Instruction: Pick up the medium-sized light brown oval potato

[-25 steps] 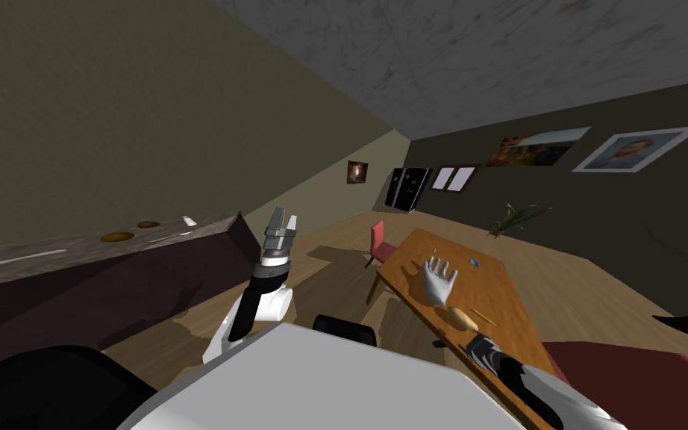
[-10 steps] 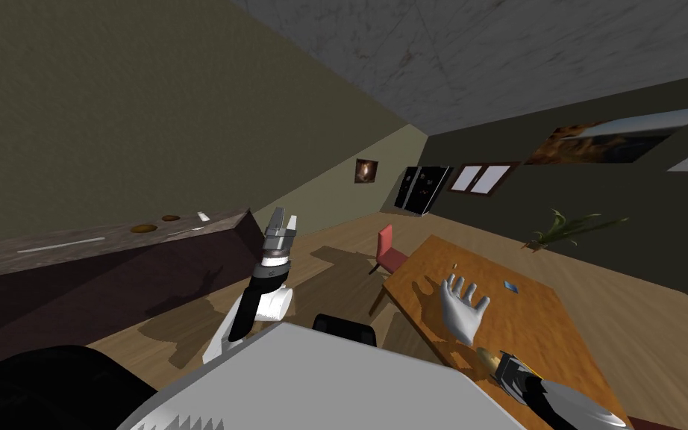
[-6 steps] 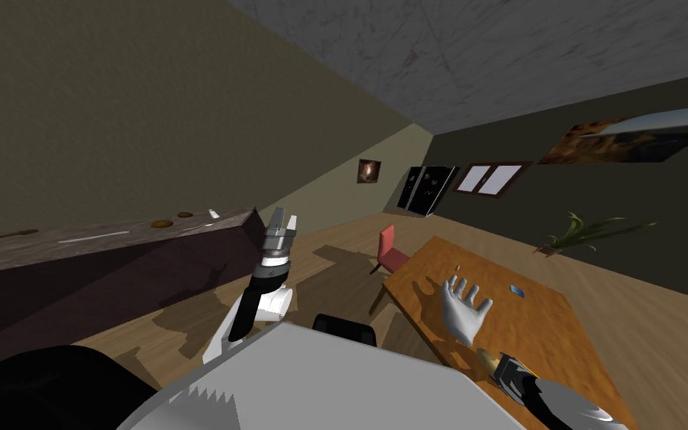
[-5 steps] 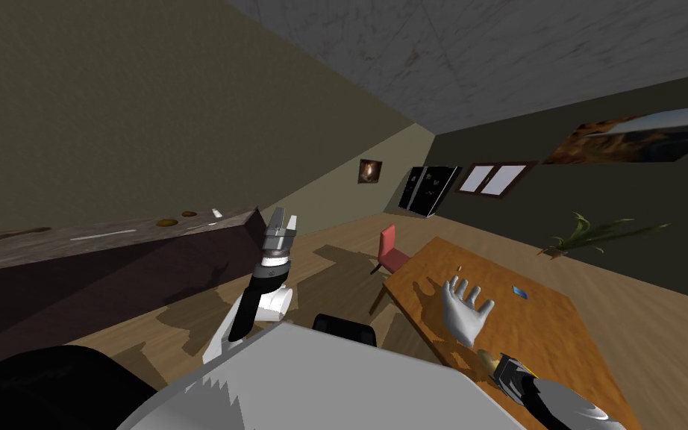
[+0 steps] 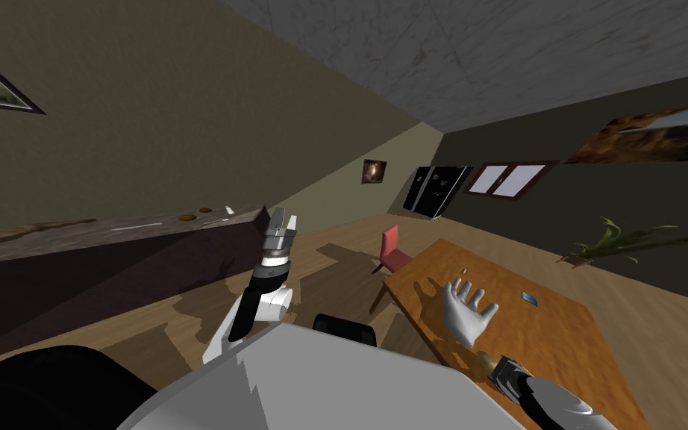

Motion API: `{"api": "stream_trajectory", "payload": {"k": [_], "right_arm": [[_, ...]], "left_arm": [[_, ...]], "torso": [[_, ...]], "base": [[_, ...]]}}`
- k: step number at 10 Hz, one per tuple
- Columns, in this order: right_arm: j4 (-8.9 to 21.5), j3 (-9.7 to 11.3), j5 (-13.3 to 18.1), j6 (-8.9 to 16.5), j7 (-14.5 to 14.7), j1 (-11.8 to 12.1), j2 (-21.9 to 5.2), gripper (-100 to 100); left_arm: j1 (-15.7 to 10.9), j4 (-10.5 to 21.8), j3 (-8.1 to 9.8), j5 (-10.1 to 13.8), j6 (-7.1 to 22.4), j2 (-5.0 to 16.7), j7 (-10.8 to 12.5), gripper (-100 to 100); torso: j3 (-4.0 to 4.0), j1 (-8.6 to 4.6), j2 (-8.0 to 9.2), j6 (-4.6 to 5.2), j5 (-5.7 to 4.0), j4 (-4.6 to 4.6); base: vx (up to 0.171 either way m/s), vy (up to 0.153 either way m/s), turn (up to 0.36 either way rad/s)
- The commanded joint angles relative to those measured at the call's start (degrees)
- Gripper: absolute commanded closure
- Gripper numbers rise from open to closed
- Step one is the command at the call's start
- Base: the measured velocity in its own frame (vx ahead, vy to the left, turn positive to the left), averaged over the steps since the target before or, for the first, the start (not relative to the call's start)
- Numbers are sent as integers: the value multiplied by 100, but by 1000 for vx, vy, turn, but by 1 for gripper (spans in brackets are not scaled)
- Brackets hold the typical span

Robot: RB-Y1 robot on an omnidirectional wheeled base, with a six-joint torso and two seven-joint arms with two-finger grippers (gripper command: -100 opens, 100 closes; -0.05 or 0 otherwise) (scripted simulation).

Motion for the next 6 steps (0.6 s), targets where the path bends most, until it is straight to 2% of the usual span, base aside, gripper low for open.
{"api": "stream_trajectory", "payload": {"k": [1, 4, 5, 6], "right_arm": [[-16, 53, 72, 47, -215, -2, 3, -100], [-39, 206, 345, 196, -659, -16, 40, -100], [-99, 266, 297, 182, -645, 4, -2, -100], [-111, 288, 312, 205, -717, 5, -4, 100]], "left_arm": [[0, 0, 0, 0, 0, 0, 0, 0], [0, 0, 0, 0, 0, 0, 0, 0], [0, 0, 0, 0, 0, 0, 0, 0], [1, 0, 0, 0, 0, 0, 0, 0]], "torso": [[0, 0, 0, 0, 0, 0], [-1, 1, -2, 2, 0, 0], [1, 1, 2, 0, 0, 0], [-2, 4, -4, 3, 1, -1]], "base": [[-39, -17, 56], [-47, -19, 87], [-30, -11, 26], [-6, 0, -8]]}}
